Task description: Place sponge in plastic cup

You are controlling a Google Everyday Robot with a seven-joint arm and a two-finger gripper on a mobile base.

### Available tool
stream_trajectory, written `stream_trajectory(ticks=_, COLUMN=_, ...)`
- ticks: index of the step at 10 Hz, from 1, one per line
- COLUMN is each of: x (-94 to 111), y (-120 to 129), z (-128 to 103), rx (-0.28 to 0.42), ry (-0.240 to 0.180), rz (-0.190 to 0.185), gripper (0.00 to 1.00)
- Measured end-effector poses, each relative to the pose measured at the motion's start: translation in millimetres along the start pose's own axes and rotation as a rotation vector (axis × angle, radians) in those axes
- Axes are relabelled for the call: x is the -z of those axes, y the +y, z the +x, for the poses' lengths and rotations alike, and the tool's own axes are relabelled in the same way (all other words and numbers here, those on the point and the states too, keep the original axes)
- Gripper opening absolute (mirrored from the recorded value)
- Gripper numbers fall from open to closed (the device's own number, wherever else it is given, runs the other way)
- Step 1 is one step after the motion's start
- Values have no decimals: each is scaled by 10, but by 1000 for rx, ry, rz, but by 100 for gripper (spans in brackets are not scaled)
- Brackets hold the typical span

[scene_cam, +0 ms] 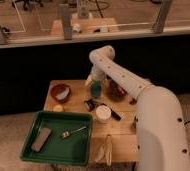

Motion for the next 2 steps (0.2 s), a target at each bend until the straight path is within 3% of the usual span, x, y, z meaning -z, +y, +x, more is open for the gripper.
stream_trajectory(ticks=1, x=55, y=16, z=-2, rx=-15, ry=11, rz=9, gripper=80)
stream_trajectory(ticks=2, x=143, y=50, z=-9, rx=-39, ry=16, rz=41, gripper=80)
